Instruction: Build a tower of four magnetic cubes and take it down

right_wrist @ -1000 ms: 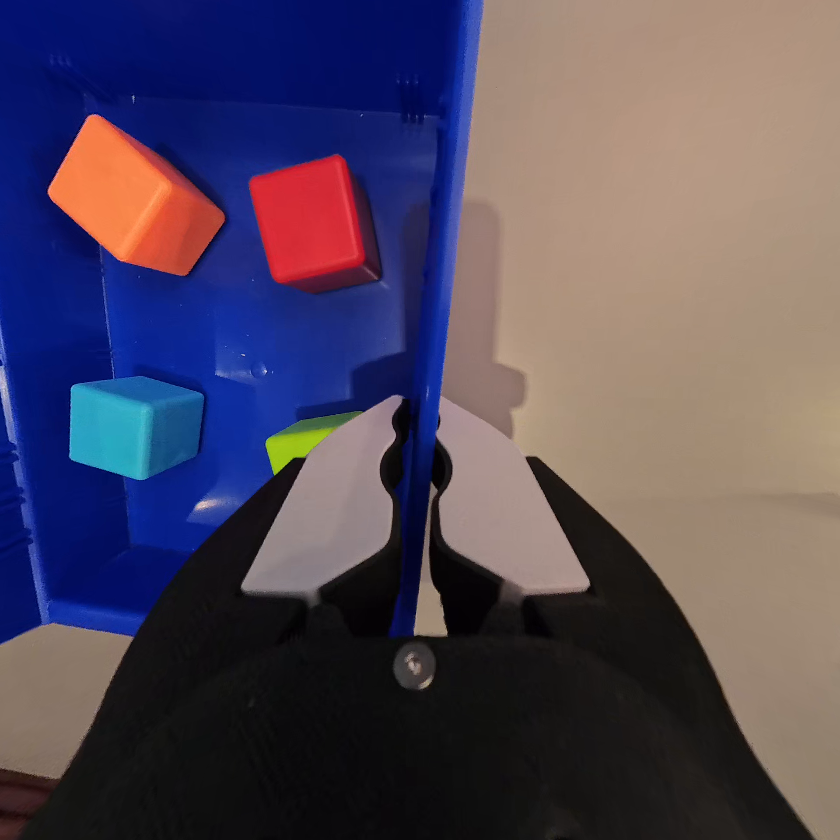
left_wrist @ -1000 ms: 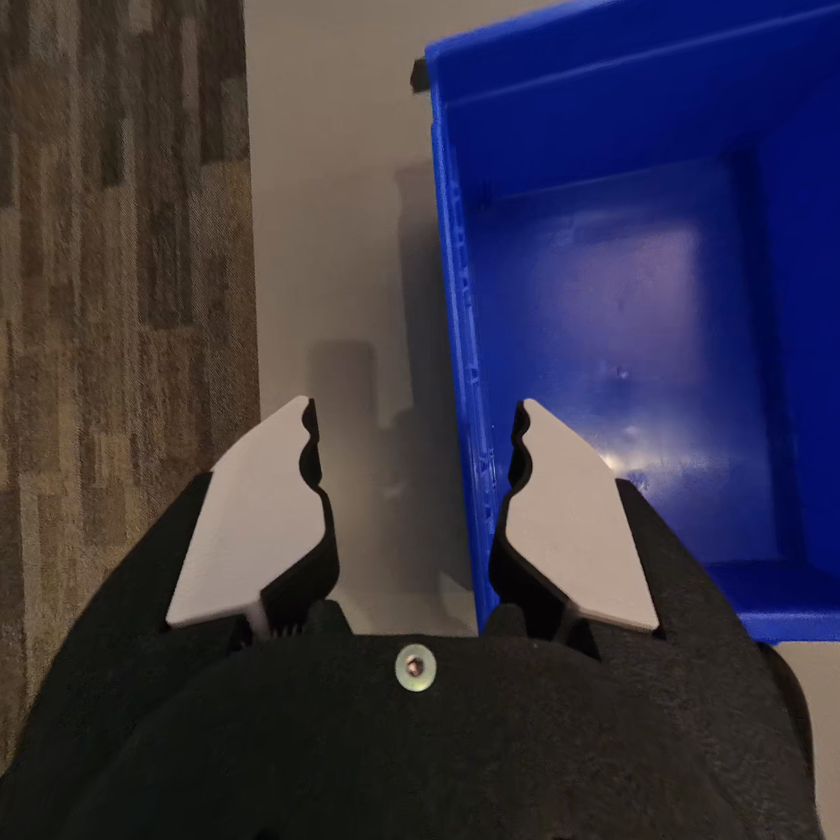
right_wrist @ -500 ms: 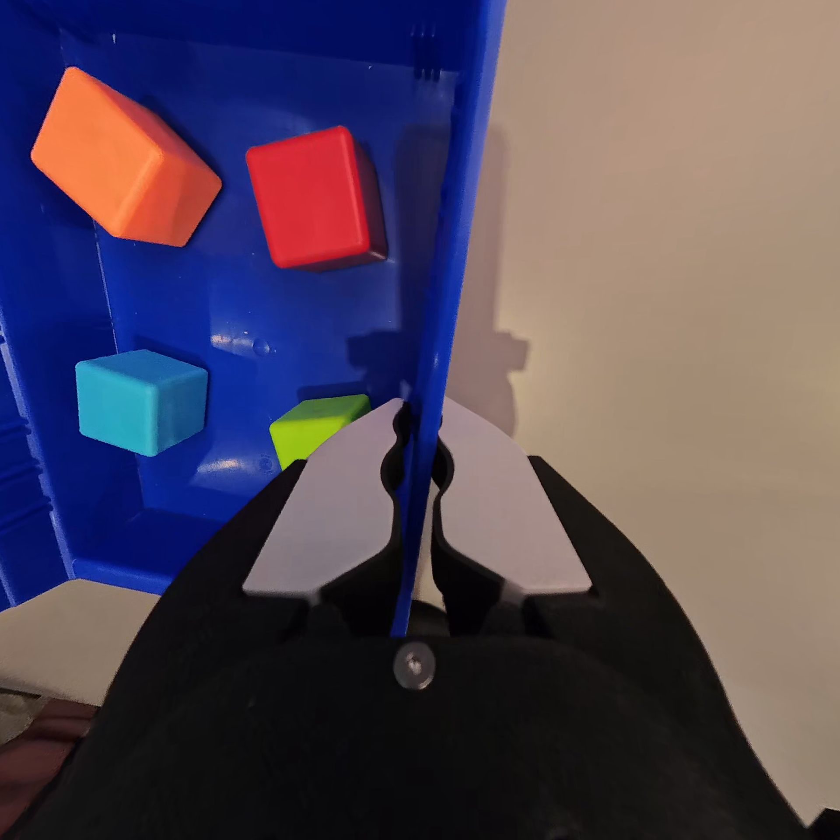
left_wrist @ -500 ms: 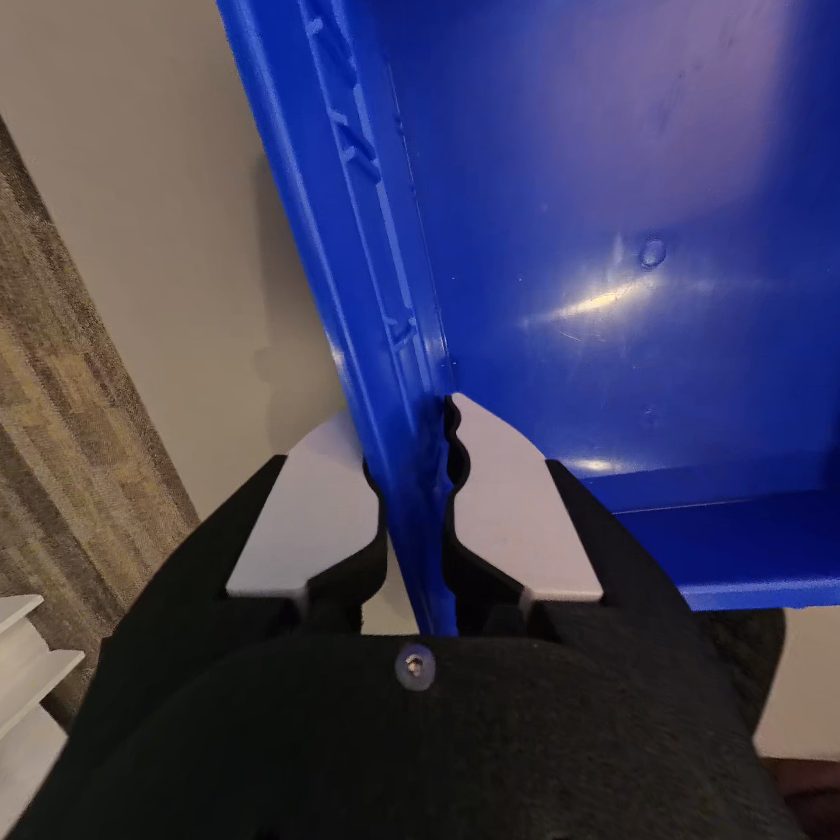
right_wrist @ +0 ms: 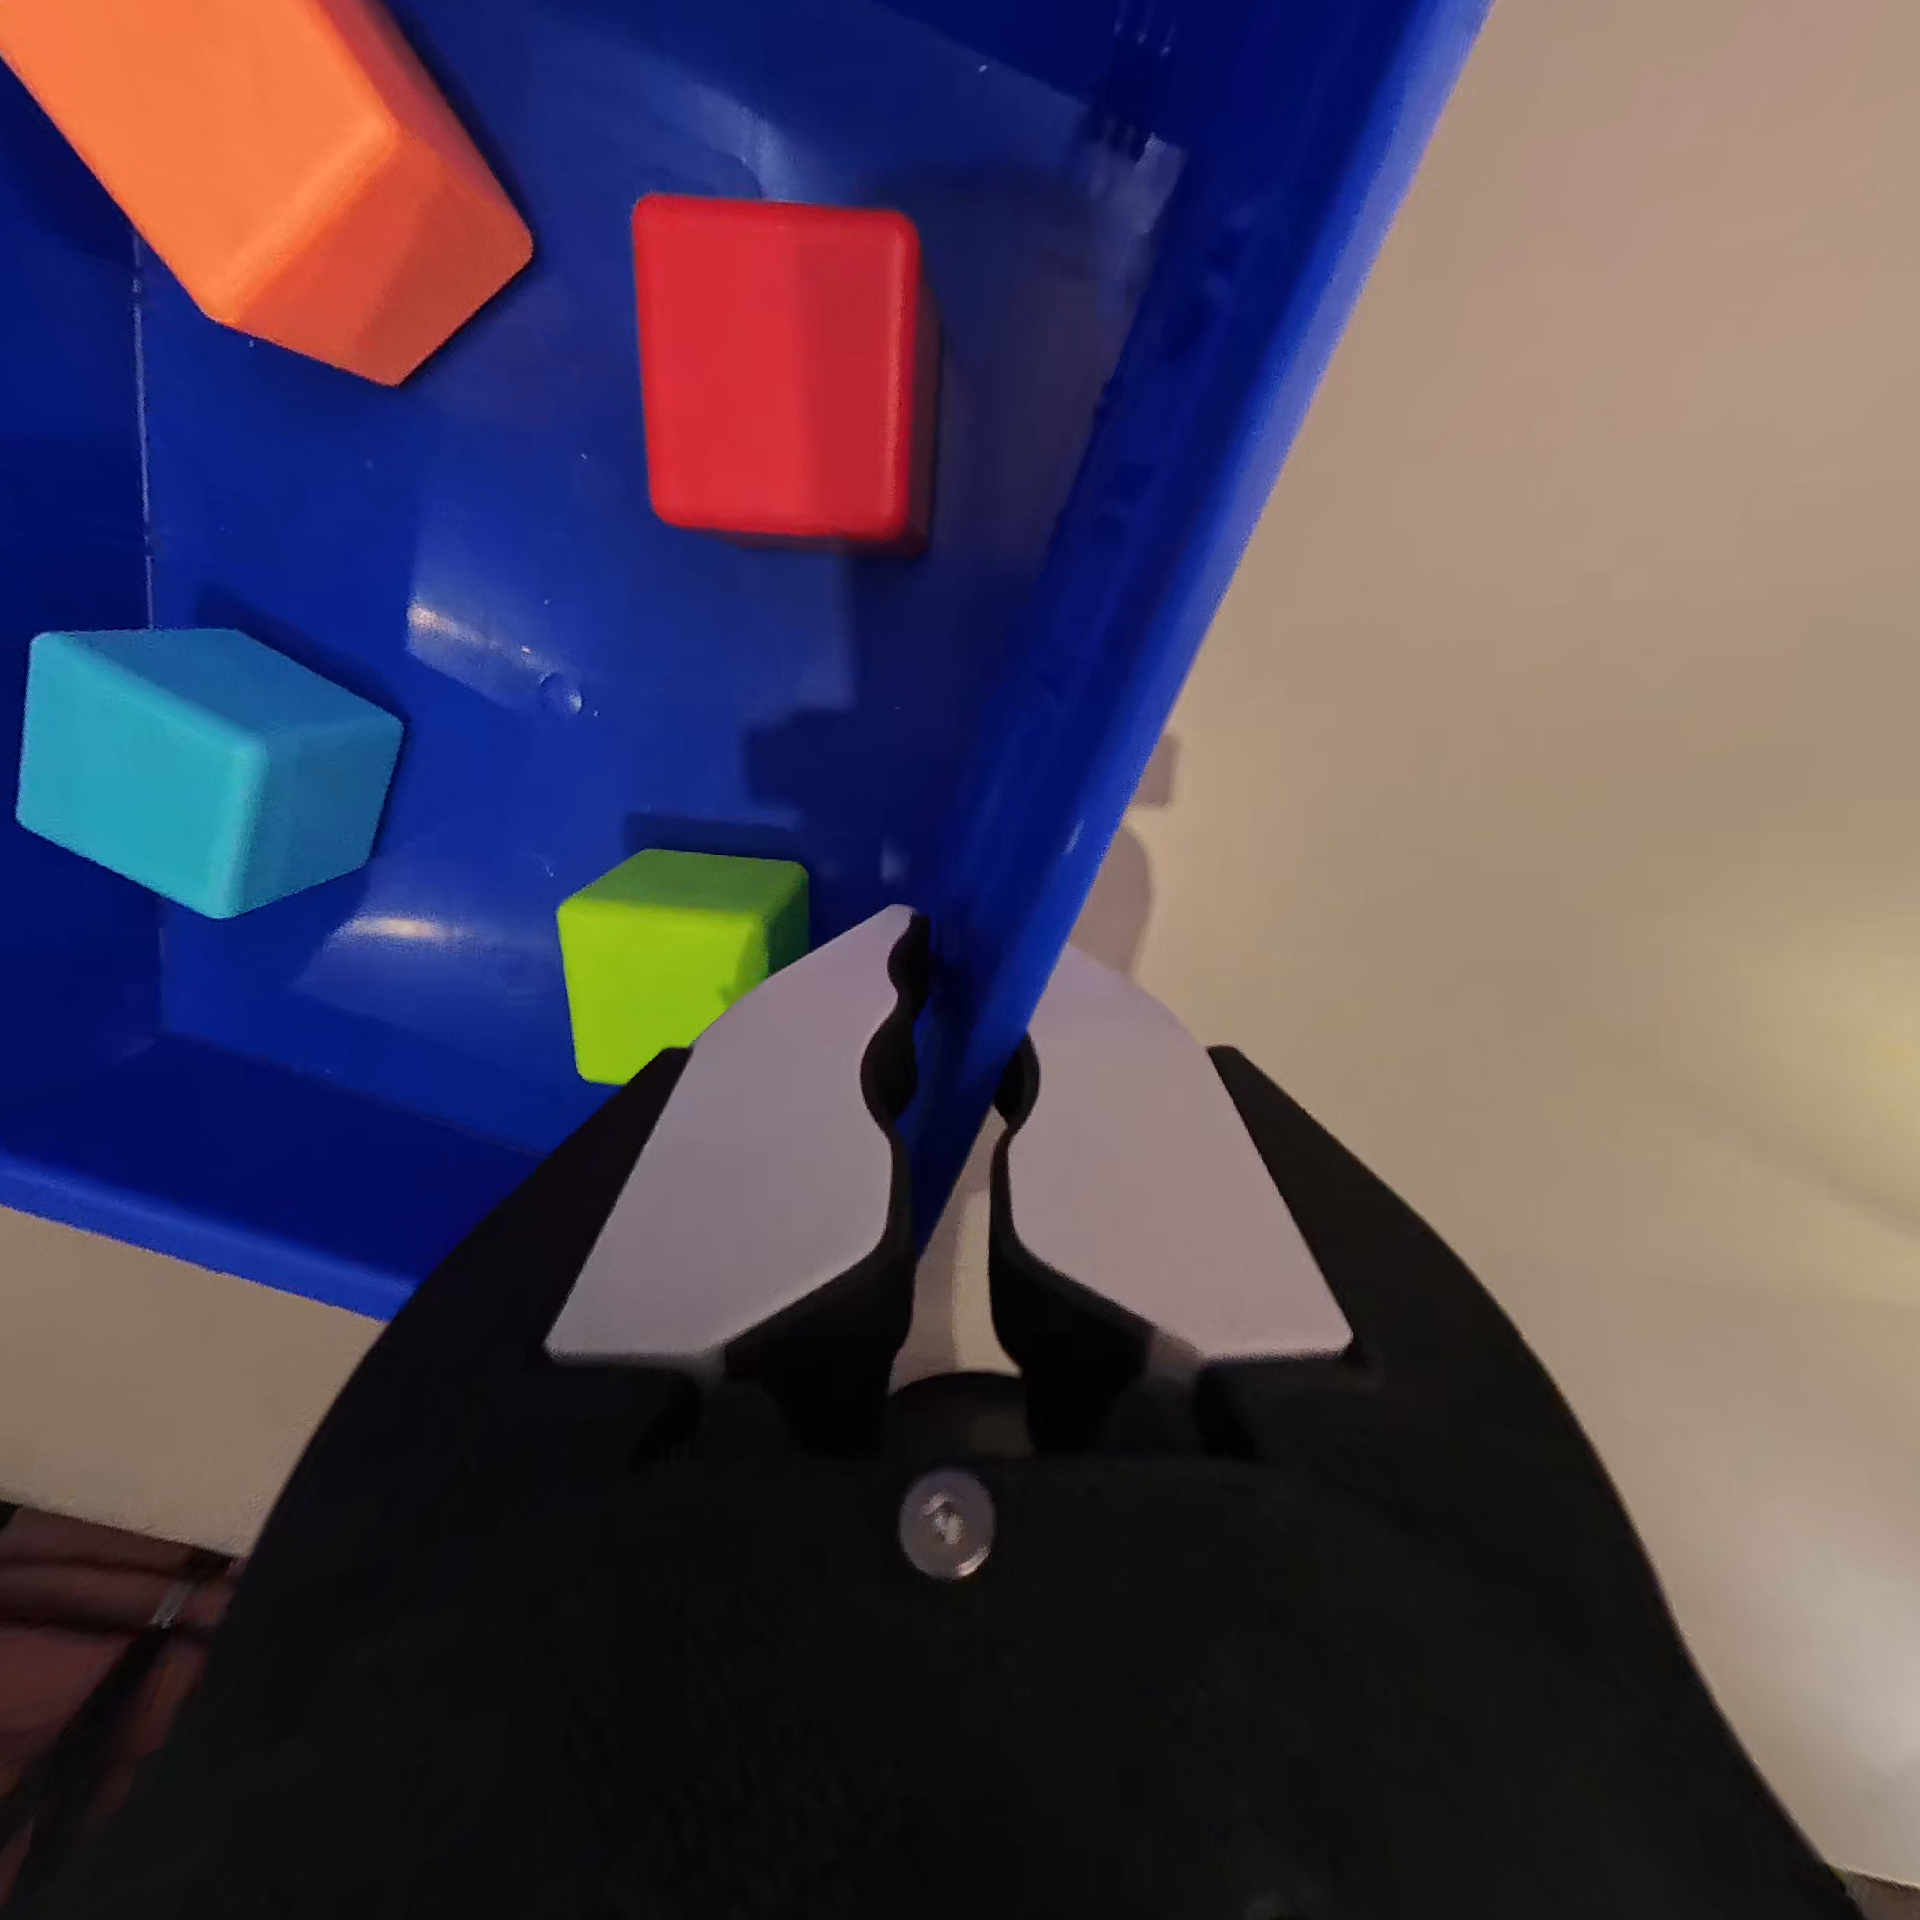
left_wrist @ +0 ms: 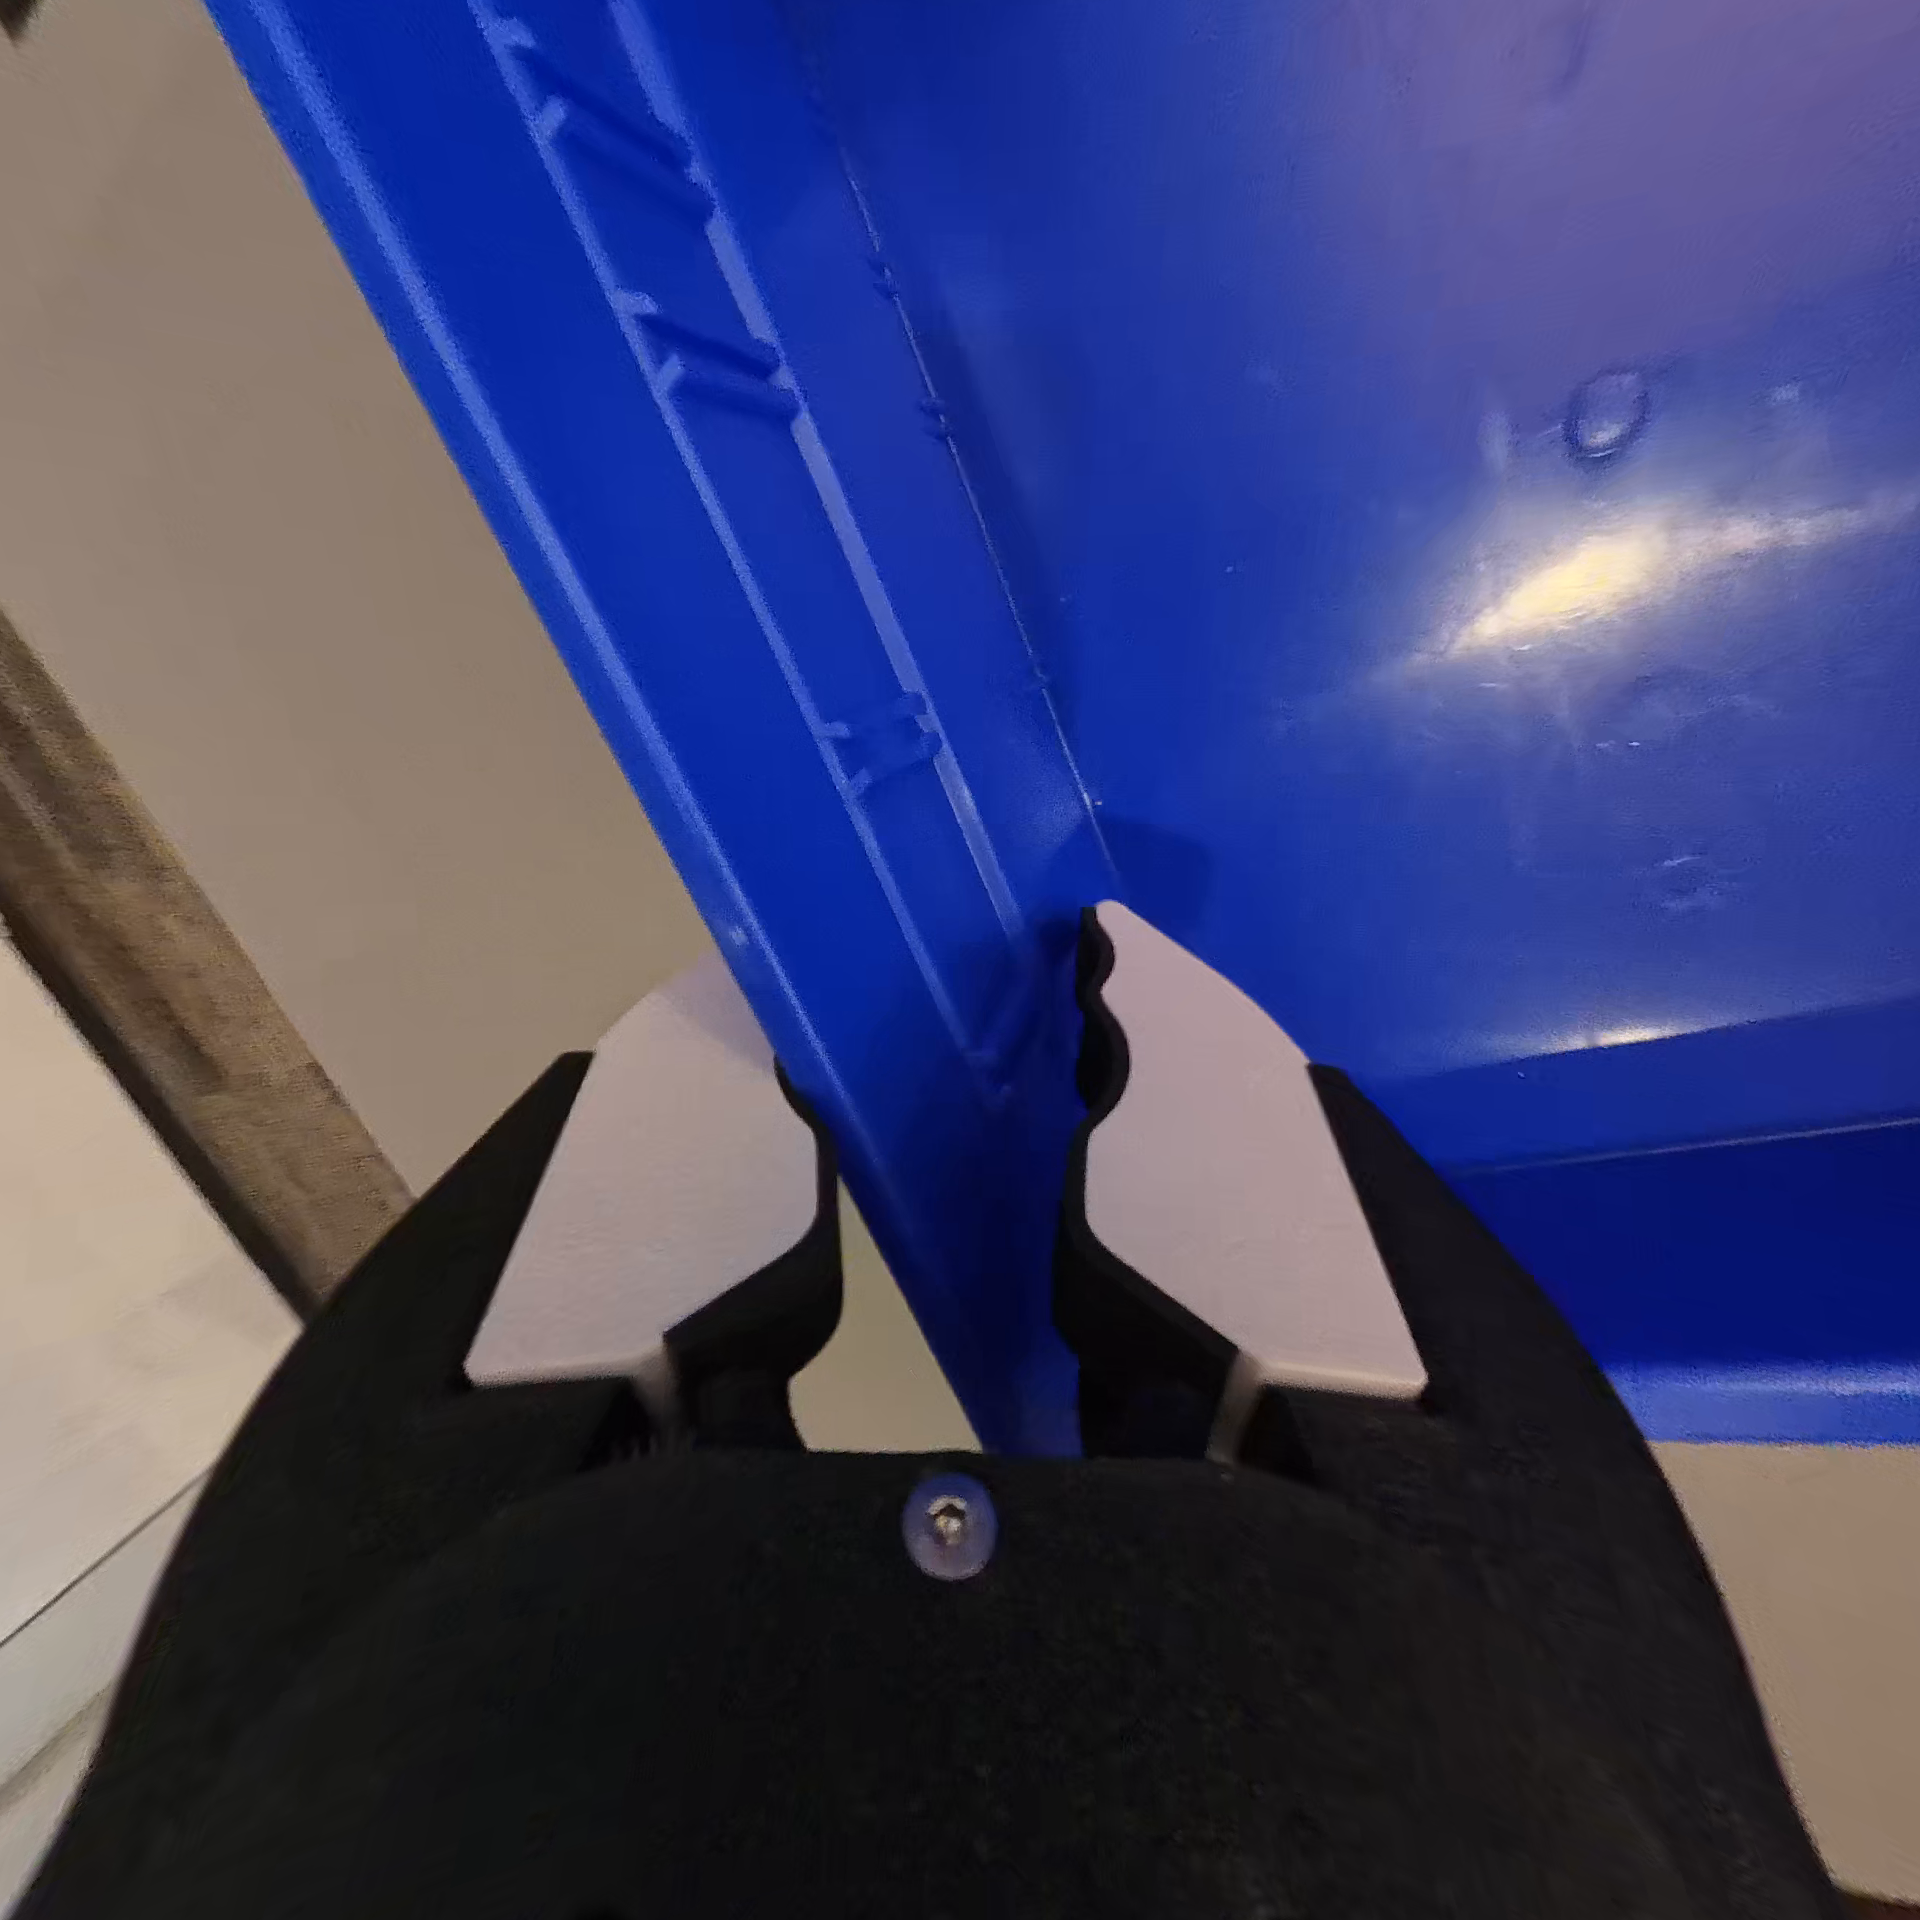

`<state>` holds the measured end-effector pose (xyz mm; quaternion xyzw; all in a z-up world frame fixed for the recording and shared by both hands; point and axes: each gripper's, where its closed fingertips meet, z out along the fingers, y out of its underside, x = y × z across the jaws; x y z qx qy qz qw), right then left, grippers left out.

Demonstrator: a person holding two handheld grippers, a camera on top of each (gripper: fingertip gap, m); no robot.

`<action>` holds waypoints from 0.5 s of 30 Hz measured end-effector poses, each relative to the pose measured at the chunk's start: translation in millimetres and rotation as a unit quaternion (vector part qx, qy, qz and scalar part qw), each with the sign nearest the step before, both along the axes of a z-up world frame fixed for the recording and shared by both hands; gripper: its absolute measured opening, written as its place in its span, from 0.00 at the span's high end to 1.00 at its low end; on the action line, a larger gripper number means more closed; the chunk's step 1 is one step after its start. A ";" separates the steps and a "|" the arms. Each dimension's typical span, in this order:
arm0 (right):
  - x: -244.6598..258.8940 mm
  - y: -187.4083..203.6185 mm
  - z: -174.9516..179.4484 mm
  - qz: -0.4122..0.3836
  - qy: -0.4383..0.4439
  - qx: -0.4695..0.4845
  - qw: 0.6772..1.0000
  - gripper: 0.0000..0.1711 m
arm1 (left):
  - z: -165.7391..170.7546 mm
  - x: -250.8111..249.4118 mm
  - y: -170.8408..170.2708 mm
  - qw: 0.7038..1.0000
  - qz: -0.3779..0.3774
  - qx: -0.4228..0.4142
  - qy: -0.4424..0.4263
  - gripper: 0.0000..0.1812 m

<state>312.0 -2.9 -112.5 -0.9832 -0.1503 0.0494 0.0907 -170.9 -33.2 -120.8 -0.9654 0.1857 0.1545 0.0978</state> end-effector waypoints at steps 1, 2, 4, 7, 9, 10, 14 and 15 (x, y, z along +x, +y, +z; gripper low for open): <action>-0.2 2.0 -1.6 0.005 -0.003 0.002 1.000 0.94 | 0.0 5.2 2.4 1.000 -0.009 0.005 0.017 0.73; -0.4 4.2 -4.0 0.009 -0.004 0.001 1.000 0.93 | -0.2 11.7 4.6 0.999 -0.020 0.010 0.026 0.71; -2.0 8.7 -9.4 0.008 0.004 -0.002 1.000 0.91 | -0.8 26.4 7.7 0.999 -0.037 0.018 0.029 0.70; -2.5 10.9 -12.4 0.001 0.012 -0.009 1.000 0.91 | -1.2 42.7 8.3 0.998 -0.056 0.023 0.037 0.68; -2.0 11.9 -12.8 -0.001 0.010 -0.007 1.000 0.91 | -1.6 49.1 5.9 0.997 -0.062 0.021 0.051 0.66; -0.6 12.9 -13.1 -0.002 0.004 -0.005 1.000 0.91 | -1.5 51.8 4.6 0.996 -0.066 0.019 0.060 0.65; 5.7 15.1 -13.9 -0.010 -0.024 0.002 1.000 0.91 | -1.4 59.4 4.0 0.995 -0.068 0.026 0.073 0.64; 6.2 14.8 -13.8 -0.013 -0.029 0.003 1.000 0.91 | -1.3 60.5 4.8 0.995 -0.067 0.028 0.071 0.65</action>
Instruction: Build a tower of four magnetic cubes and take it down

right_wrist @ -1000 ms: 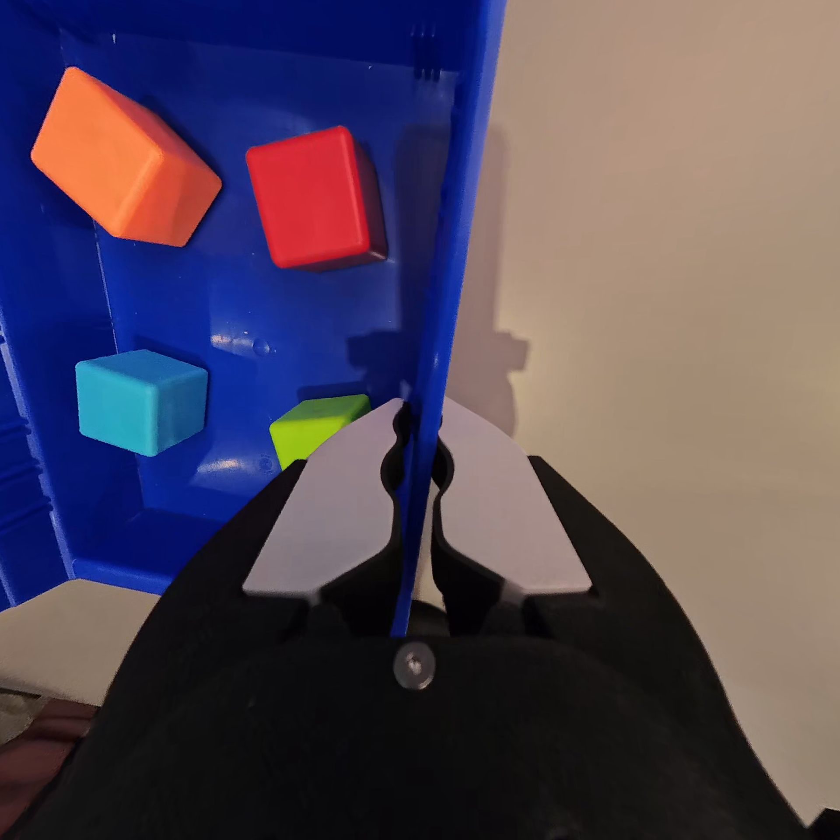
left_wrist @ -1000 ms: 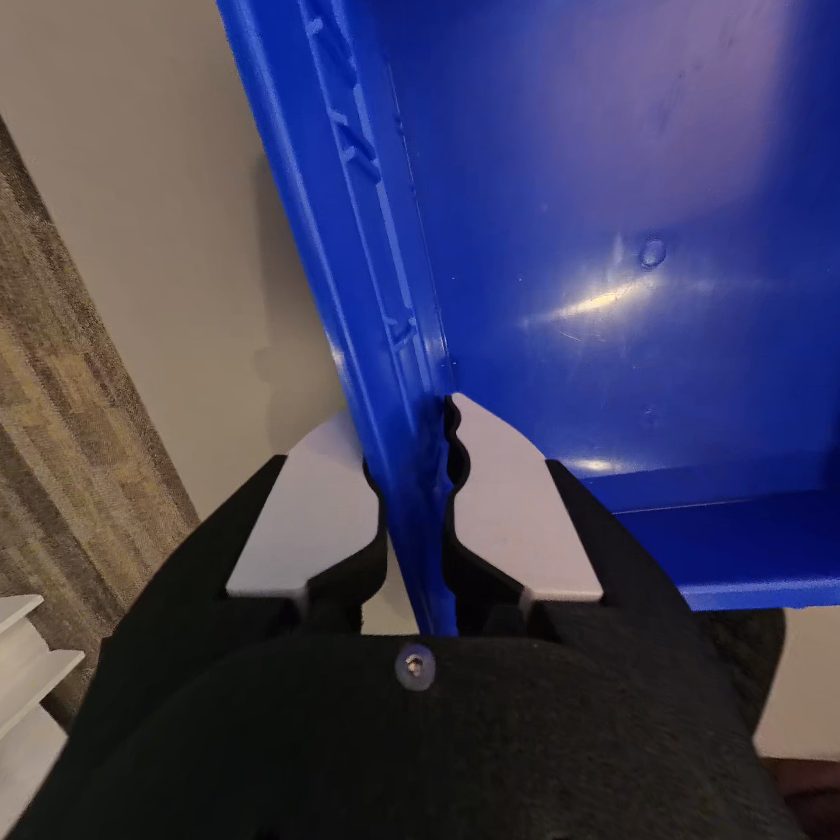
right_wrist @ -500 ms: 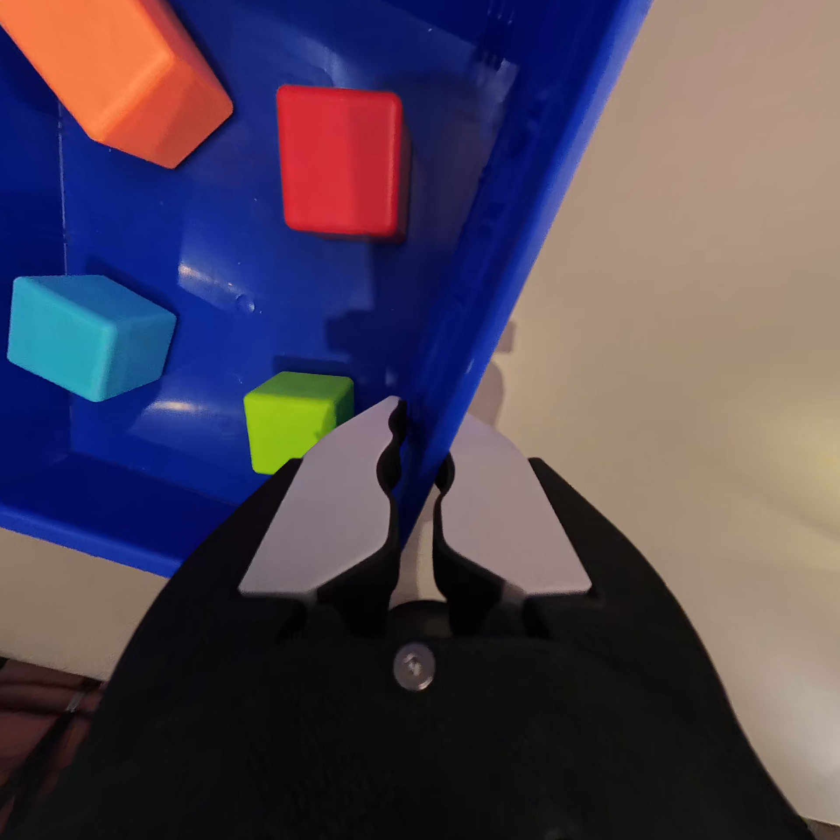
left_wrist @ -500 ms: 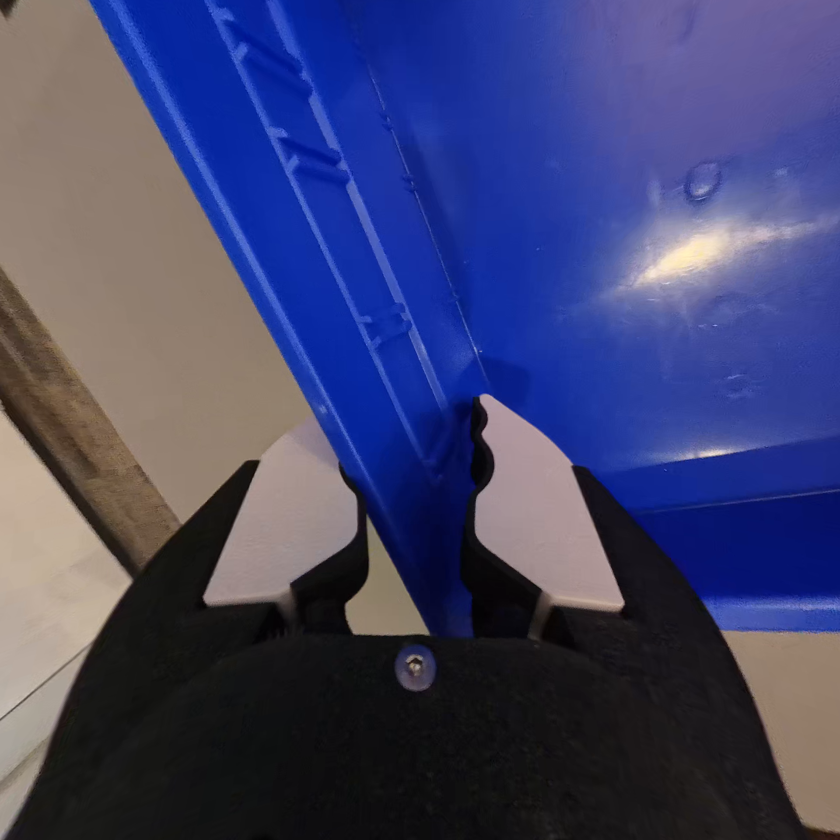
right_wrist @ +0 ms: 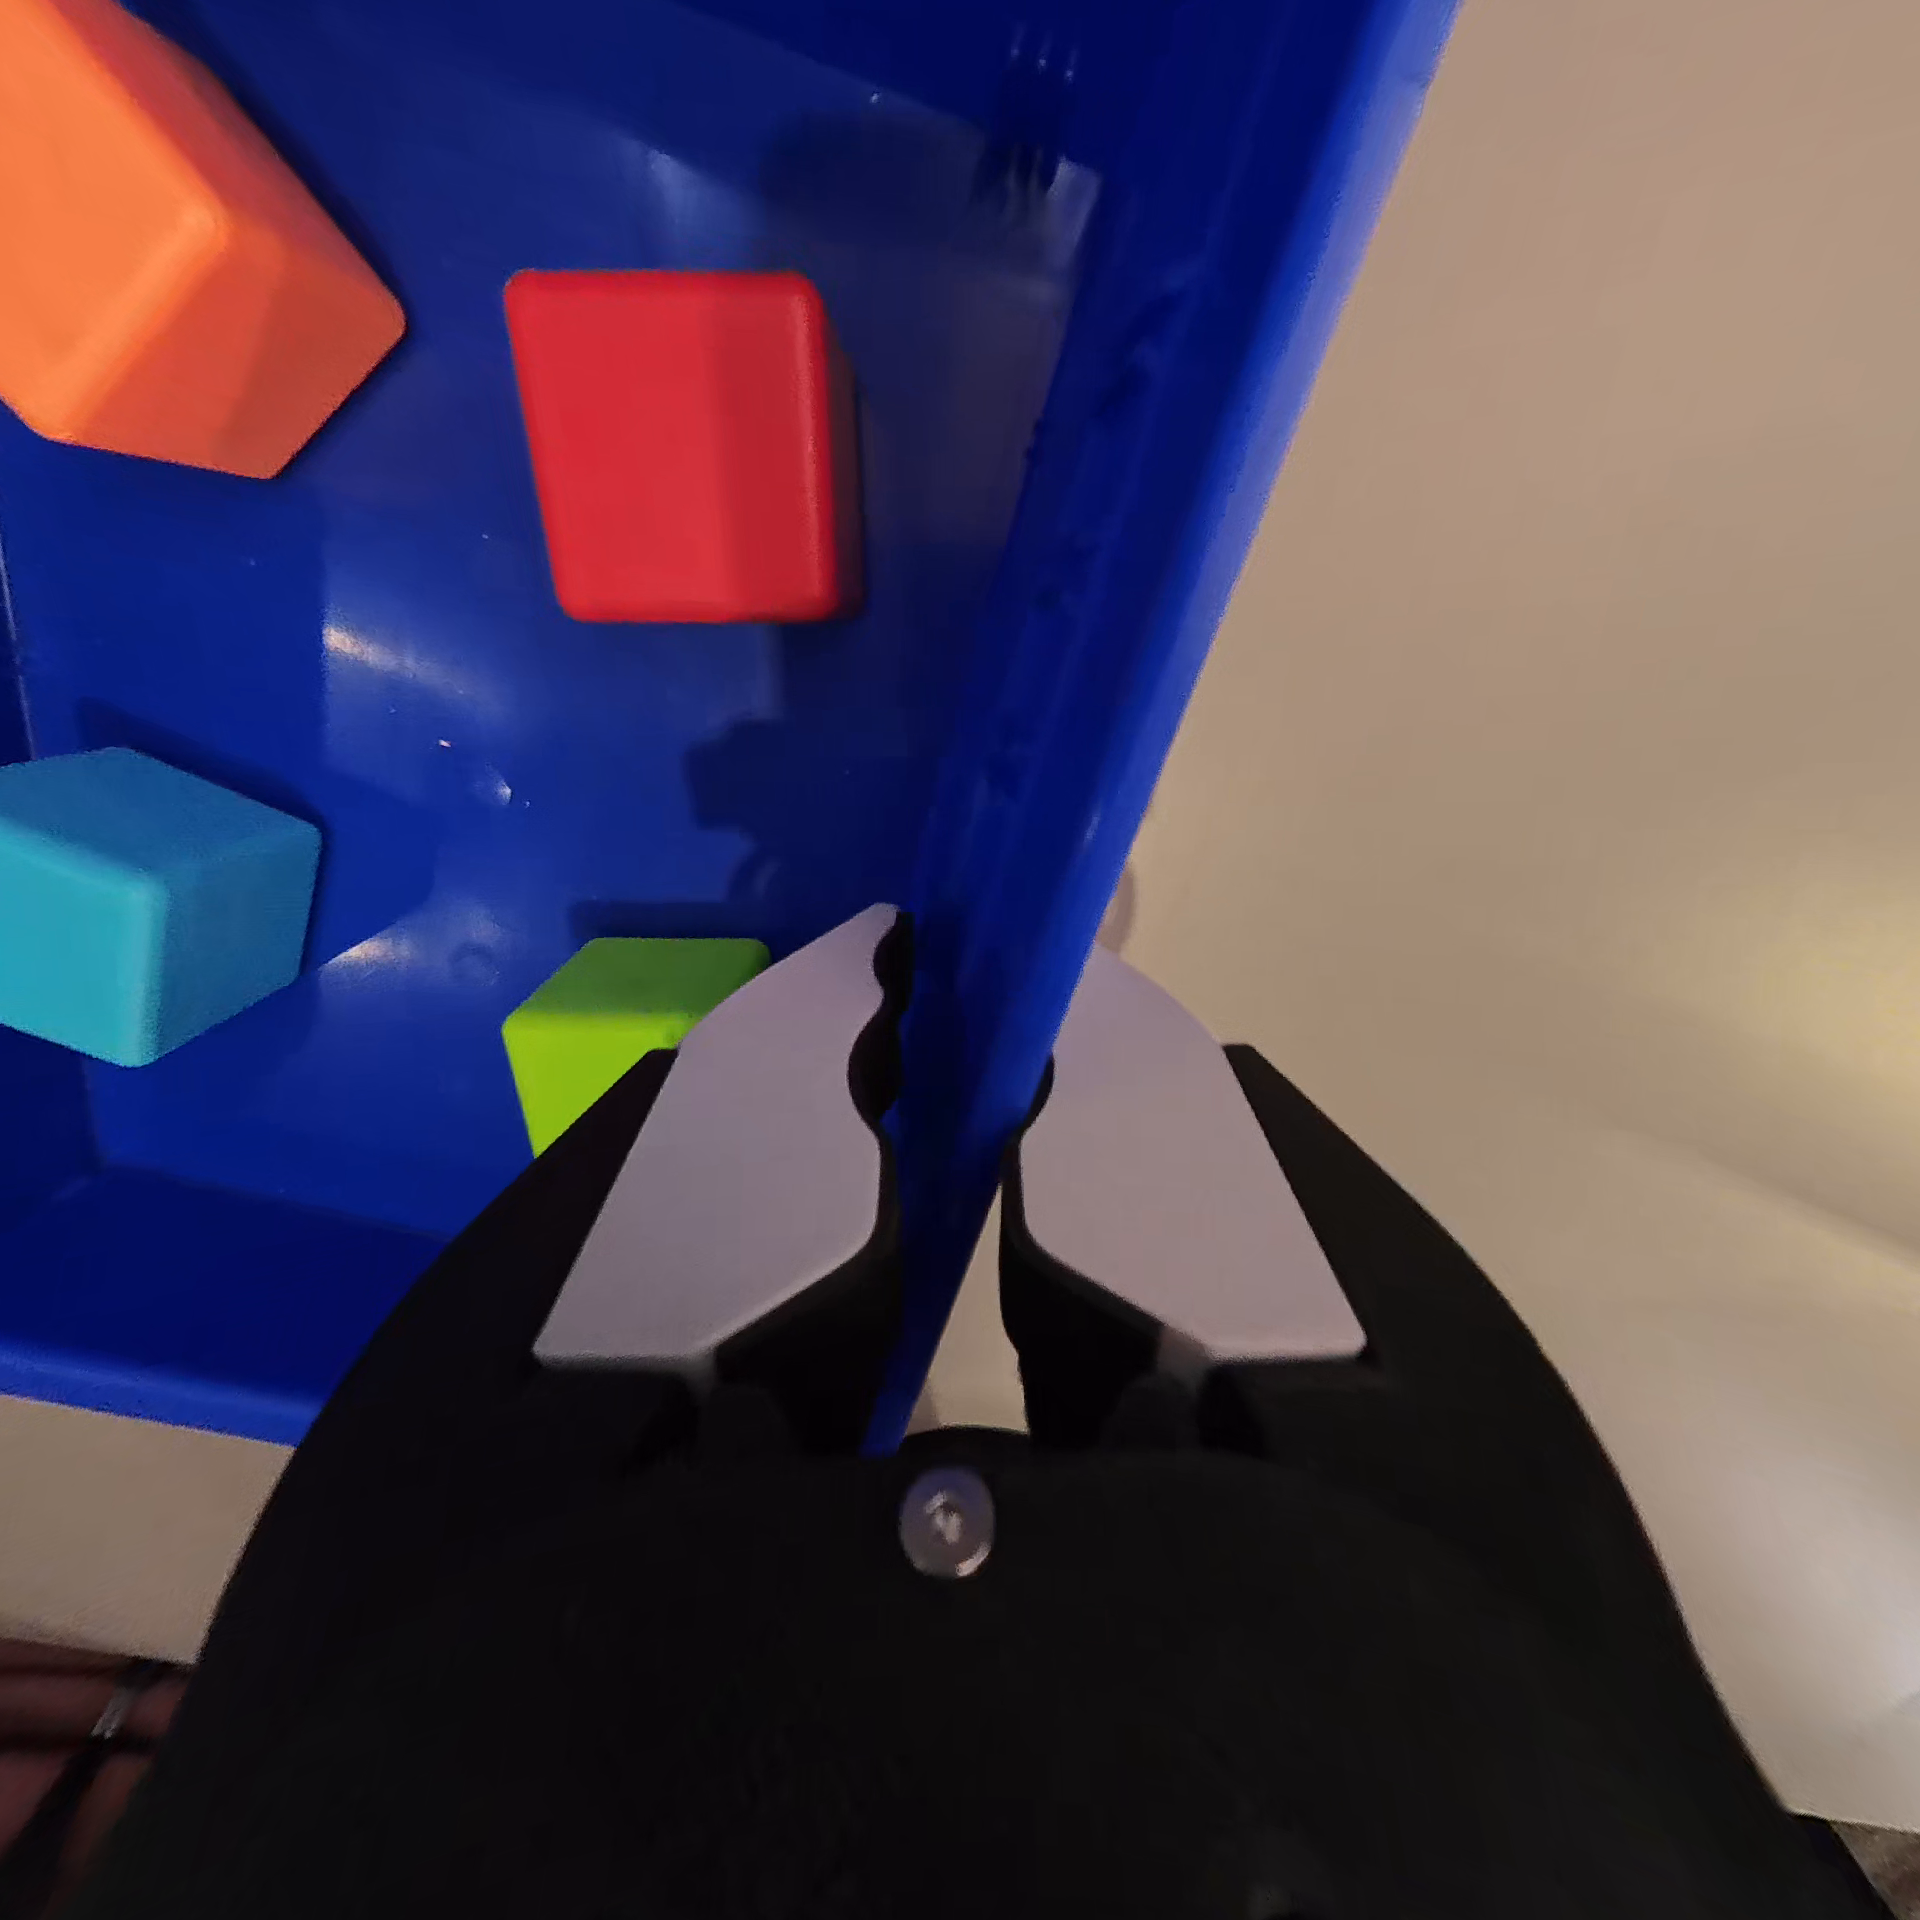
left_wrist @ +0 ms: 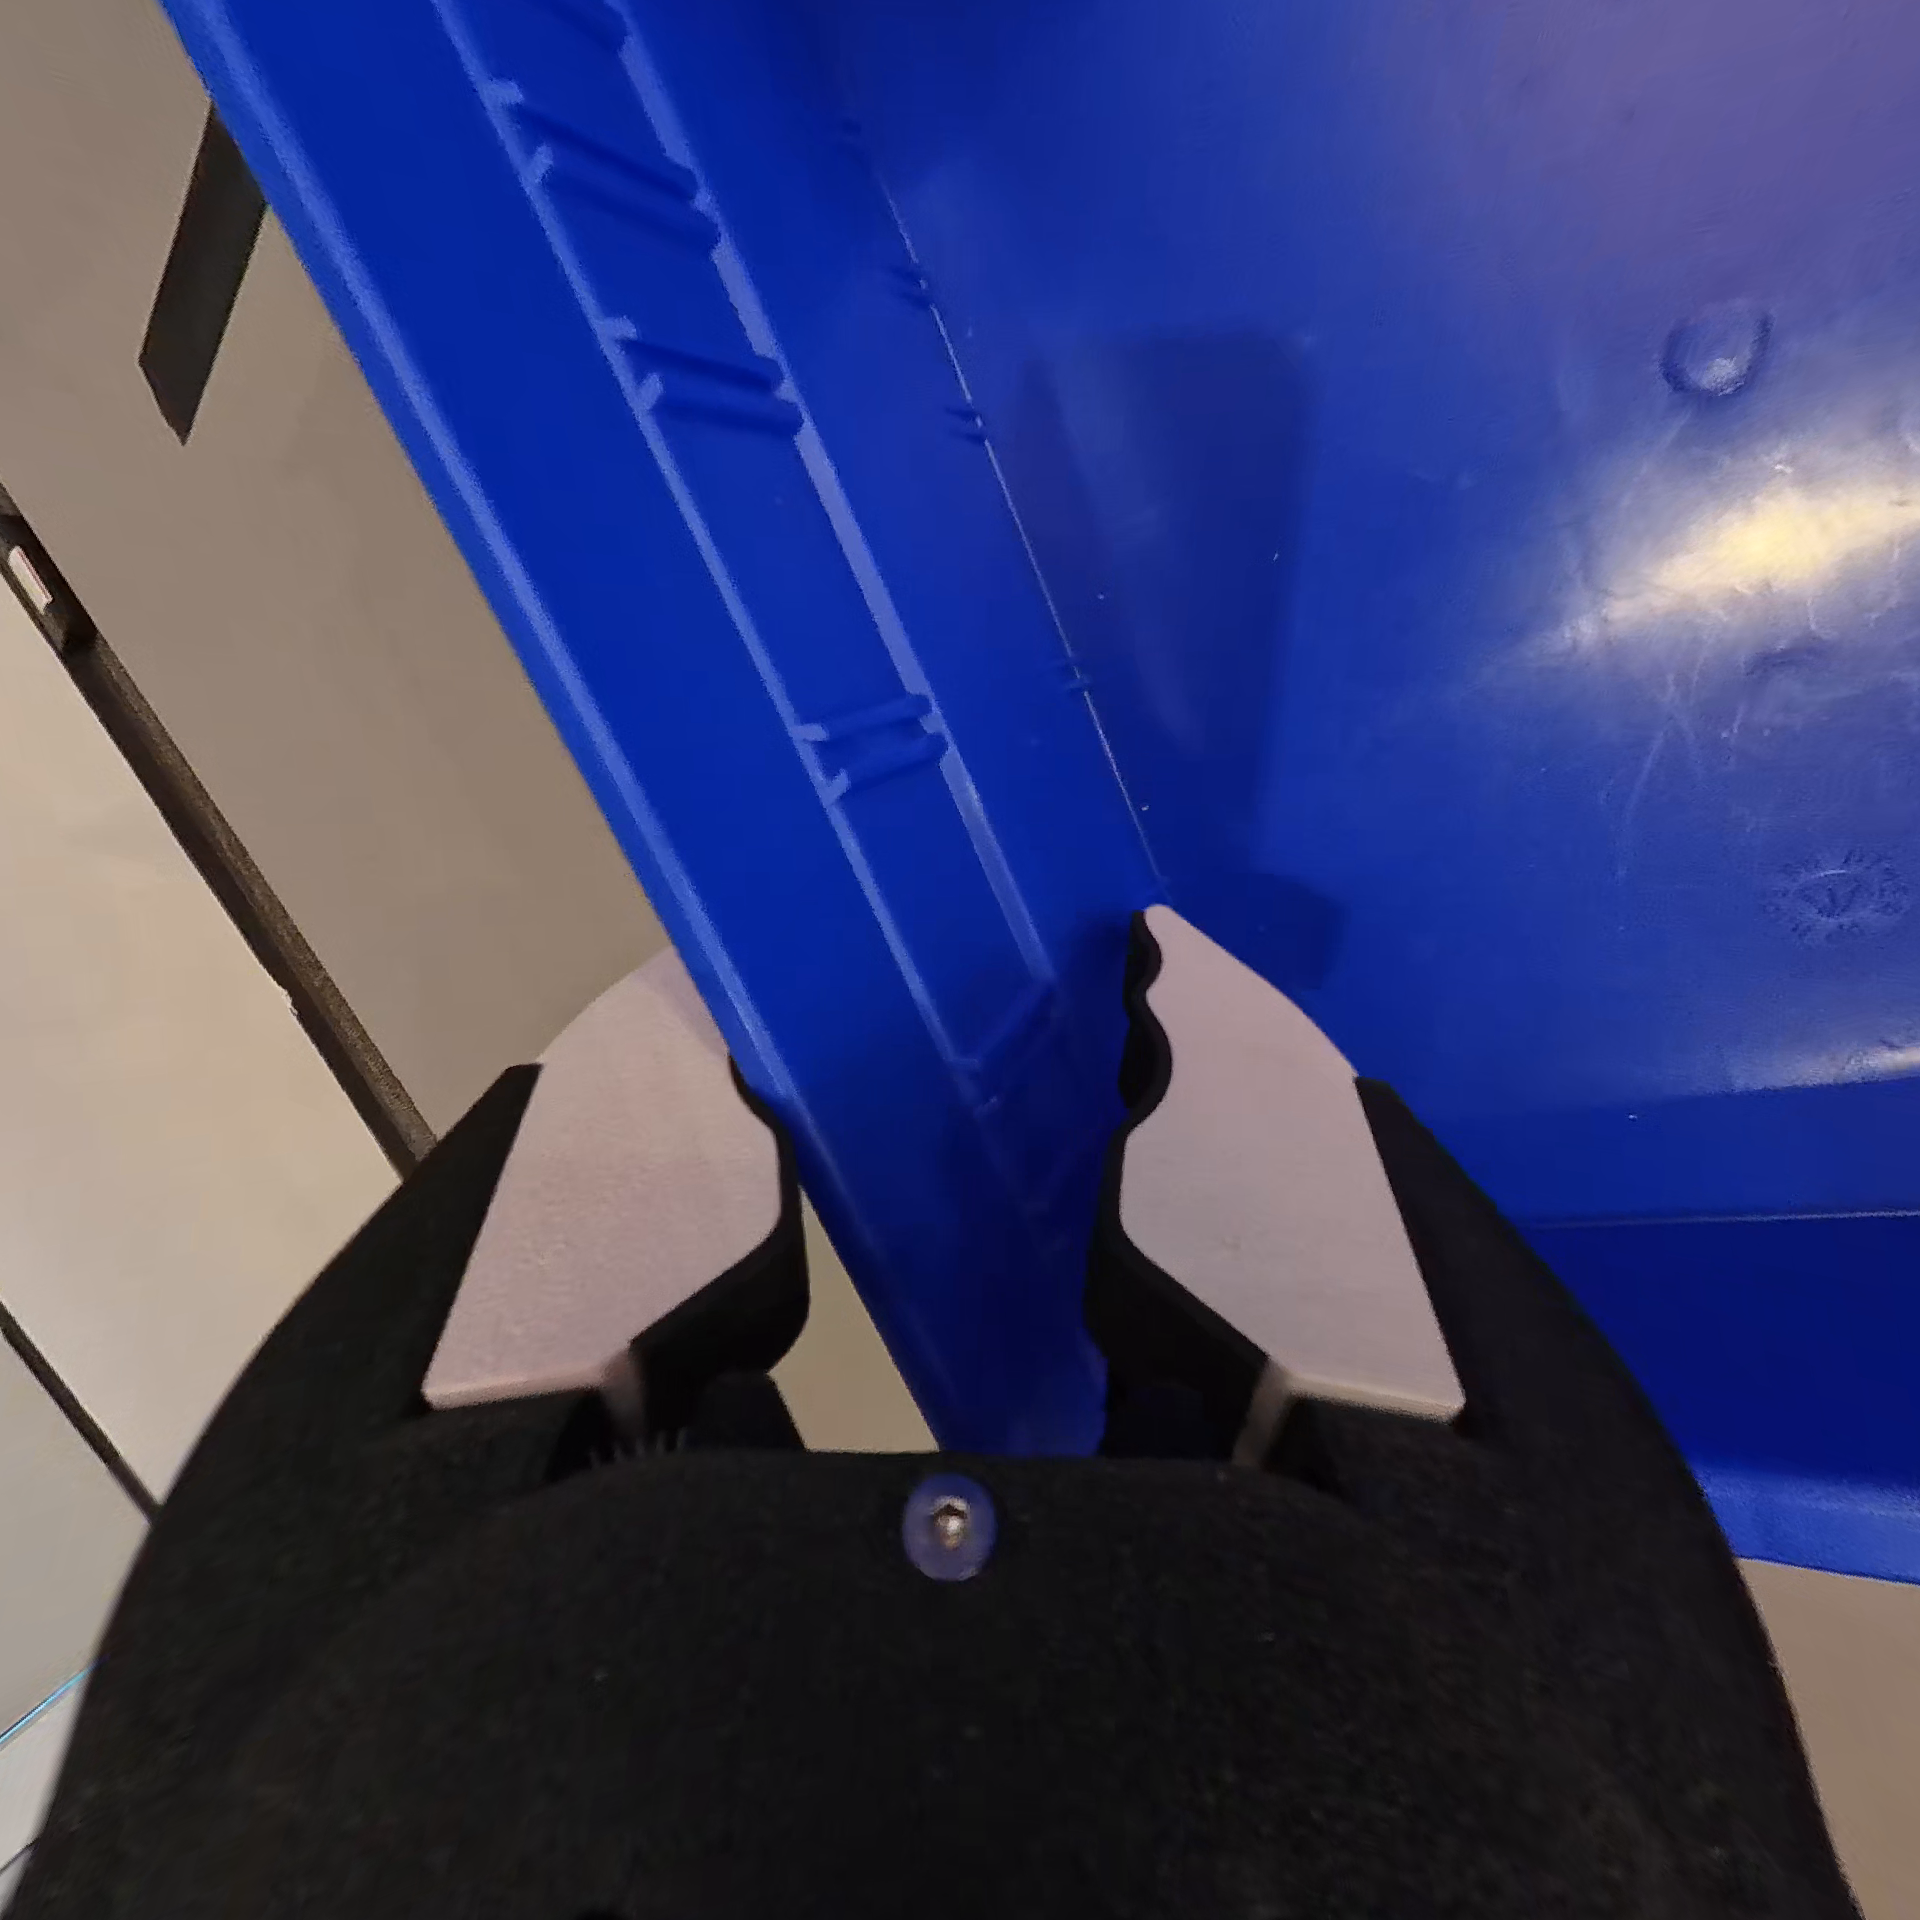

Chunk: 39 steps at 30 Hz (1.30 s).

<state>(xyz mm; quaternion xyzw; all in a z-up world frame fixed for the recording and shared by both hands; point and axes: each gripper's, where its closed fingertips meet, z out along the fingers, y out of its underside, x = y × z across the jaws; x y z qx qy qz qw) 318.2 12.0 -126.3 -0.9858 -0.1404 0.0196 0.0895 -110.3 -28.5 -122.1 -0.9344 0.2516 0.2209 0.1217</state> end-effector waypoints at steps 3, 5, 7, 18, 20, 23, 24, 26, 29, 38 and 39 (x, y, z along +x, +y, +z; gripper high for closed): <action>1.5 0.3 -0.1 -0.003 -0.010 0.002 1.000 0.89 | -0.9 2.0 -1.4 1.000 0.005 -0.007 -0.018 0.63; 1.8 0.8 -0.2 -0.005 -0.010 0.003 1.000 0.89 | 0.4 4.3 -1.7 0.999 0.001 -0.011 -0.036 0.65; 2.1 1.0 -0.2 -0.005 -0.013 0.005 1.000 0.89 | 6.9 11.0 -1.2 0.998 -0.014 -0.005 -0.061 0.66; 4.8 3.2 -0.5 -0.005 -0.035 0.018 0.999 0.86 | 149.1 -9.7 21.7 0.947 -0.022 0.299 -0.117 0.62; 5.6 1.3 -0.3 -0.018 -0.024 0.012 0.999 0.85 | 175.5 -17.0 22.7 0.923 -0.017 0.365 -0.123 0.63; 6.4 0.7 -0.4 -0.039 -0.014 0.009 0.999 0.84 | 193.1 -27.9 18.7 0.908 -0.012 0.397 -0.134 0.63; 6.3 0.3 -1.0 -0.038 -0.020 0.009 0.999 0.85 | 196.5 -30.8 17.4 0.905 -0.010 0.402 -0.140 0.63; 5.4 -5.0 -7.1 -0.025 -0.031 -0.012 0.999 0.84 | 204.1 -37.3 15.2 0.897 -0.004 0.416 -0.148 0.63; -3.7 -9.3 -11.3 -0.043 0.030 -0.043 0.998 0.96 | 212.0 -44.5 12.3 0.891 -0.005 0.428 -0.155 0.65; 8.0 -12.8 -11.5 -0.051 0.060 -0.097 0.992 0.96 | 211.9 -52.9 5.2 0.895 -0.014 0.404 -0.189 0.65; 9.9 -12.6 -11.4 -0.047 0.064 -0.103 0.992 0.96 | 212.7 -54.4 4.0 0.895 -0.017 0.403 -0.190 0.65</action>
